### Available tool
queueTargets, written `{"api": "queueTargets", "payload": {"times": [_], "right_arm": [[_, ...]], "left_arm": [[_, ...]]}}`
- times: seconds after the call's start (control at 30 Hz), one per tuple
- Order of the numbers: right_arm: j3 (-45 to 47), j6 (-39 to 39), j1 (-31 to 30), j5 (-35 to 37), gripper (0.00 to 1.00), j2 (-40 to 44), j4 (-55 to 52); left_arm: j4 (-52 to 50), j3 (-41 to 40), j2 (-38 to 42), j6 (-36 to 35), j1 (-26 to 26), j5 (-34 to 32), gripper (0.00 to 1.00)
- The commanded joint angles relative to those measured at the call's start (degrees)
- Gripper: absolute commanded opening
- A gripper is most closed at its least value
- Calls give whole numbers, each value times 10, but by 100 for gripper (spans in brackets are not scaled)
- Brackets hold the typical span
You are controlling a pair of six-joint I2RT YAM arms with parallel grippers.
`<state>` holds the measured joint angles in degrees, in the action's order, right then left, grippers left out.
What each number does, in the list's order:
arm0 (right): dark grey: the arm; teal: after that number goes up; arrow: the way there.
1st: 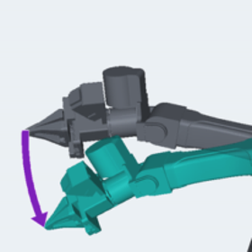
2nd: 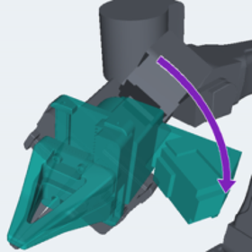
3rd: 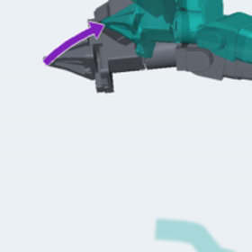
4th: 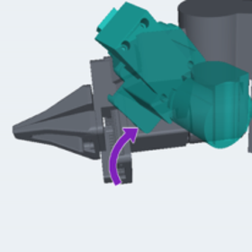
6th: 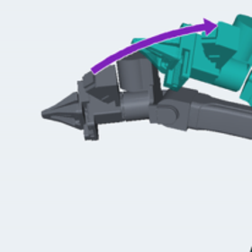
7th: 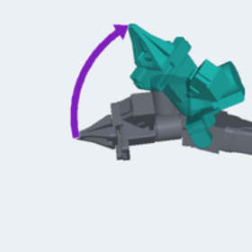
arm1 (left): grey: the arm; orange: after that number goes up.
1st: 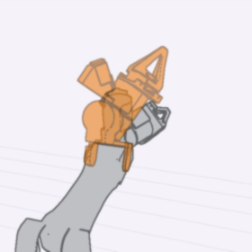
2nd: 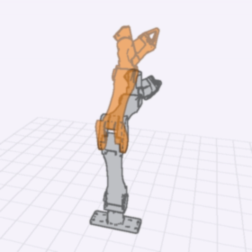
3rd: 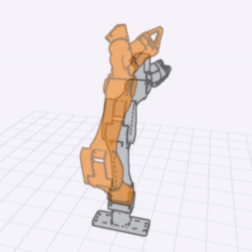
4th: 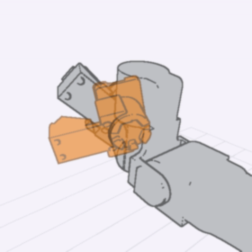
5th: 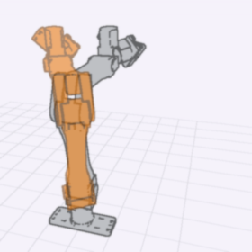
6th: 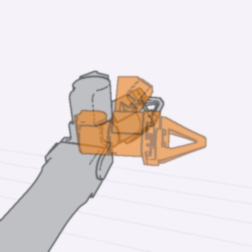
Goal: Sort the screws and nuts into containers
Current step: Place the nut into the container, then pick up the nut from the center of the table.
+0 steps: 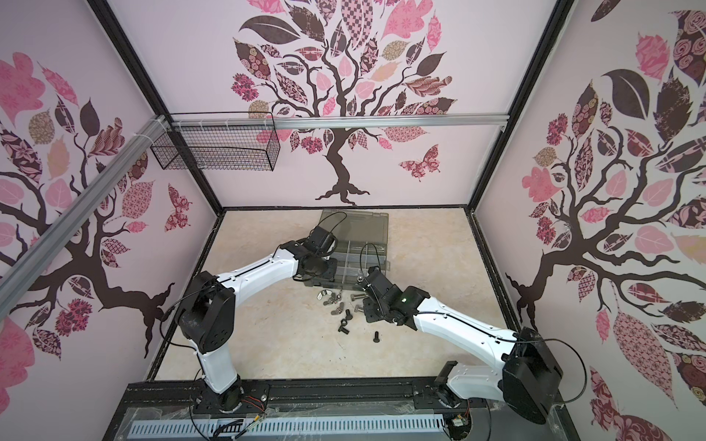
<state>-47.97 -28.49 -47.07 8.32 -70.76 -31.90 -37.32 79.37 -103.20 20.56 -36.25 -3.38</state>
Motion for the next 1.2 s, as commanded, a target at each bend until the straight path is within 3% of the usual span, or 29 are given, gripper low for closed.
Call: {"api": "queueTargets", "payload": {"times": [0.0,0.7,1.17], "right_arm": [[10,-6,2,10,42,16,-7],[41,-15,3,-26,40,-16,21],[15,-32,-36,-55,36,-109,67]], "left_arm": [[15,-43,69,10,1,0,40],[3,-377,434,114,2,-23,41],[-3,-440,506,158,2,-5,41]]}}
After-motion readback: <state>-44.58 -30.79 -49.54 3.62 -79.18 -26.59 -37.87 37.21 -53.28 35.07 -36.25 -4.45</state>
